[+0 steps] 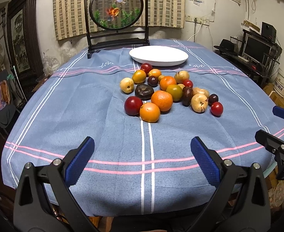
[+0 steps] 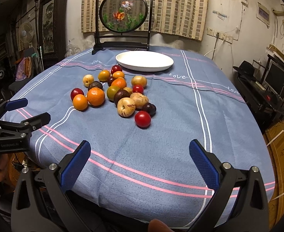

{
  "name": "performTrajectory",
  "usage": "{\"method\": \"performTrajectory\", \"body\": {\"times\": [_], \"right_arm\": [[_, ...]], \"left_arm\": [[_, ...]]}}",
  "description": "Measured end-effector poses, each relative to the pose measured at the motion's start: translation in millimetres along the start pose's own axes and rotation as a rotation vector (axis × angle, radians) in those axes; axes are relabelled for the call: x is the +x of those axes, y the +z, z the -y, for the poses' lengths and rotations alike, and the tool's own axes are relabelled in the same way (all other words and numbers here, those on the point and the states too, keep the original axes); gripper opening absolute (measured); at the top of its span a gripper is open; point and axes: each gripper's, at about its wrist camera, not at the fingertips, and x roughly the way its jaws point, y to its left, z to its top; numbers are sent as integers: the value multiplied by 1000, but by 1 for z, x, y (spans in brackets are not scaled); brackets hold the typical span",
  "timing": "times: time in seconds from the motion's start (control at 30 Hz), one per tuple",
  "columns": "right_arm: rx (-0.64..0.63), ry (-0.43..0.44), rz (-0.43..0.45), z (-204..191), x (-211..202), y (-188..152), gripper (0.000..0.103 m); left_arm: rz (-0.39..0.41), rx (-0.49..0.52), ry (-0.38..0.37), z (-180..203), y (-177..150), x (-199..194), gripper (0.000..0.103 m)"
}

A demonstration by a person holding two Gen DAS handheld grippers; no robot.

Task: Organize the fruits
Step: 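Grasp the red tomato with the right tool while the left tool grasps an orange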

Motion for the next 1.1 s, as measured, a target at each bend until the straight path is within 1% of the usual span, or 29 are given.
{"method": "performTrajectory", "body": {"times": [0.1, 0.2, 0.37, 0.43, 0.47, 0.5, 0.53, 0.6, 0.63, 0.67, 0.7, 0.73, 0.77, 0.83, 0.87, 0.93, 0.97, 1.03, 1.1], "right_arm": [[0, 14, 0, 2, 3, 1, 102], [4, 54, 13, 4, 6, 3, 102], [64, 109, 62, 14, 20, 5, 102], [64, 151, 34, 14, 34, 4, 102], [49, 142, 18, 12, 42, 4, 102], [35, 113, 19, 10, 46, 4, 102], [13, 59, 23, 7, 50, 5, 102], [-22, 5, 23, 4, 59, 8, 101], [-36, 2, 16, 3, 65, 10, 95], [-37, 9, 2, 4, 70, 13, 91], [-30, 20, -11, 5, 74, 14, 83], [-19, 30, -24, 7, 78, 15, 78], [3, 38, -48, 12, 86, 18, 77], [26, 43, -72, 16, 93, 19, 70], [39, 51, -83, 20, 98, 20, 68], [47, 59, -96, 21, 103, 22, 62], [47, 63, -102, 22, 105, 23, 60], [42, 73, -113, 21, 109, 24, 53], [42, 80, -124, 22, 110, 25, 51]], "left_arm": [[-1, 3, -10, -1, 1, 3, 101], [2, 11, -27, -1, 0, 6, 101], [23, 4, -30, -9, -3, 12, 101], [24, -10, -39, -14, -4, 17, 101], [28, -19, -44, -18, -4, 19, 101], [31, -26, -48, -20, -4, 20, 101], [35, -30, -52, -22, -3, 22, 101], [34, -32, -55, -26, -3, 27, 101], [27, -31, -61, -27, -3, 30, 101], [22, -29, -67, -28, -2, 32, 101], [17, -28, -73, -30, -2, 36, 101], [16, -29, -76, -32, -2, 38, 101], [16, -30, -79, -33, -2, 40, 101], [11, -38, -89, -36, 0, 44, 101], [11, -41, -93, -37, 0, 45, 101], [7, -39, -97, -37, 1, 49, 100], [6, -36, -97, -37, 2, 51, 100], [2, -28, -93, -35, 3, 54, 100], [-5, -22, -91, -33, 3, 58, 100]]}}
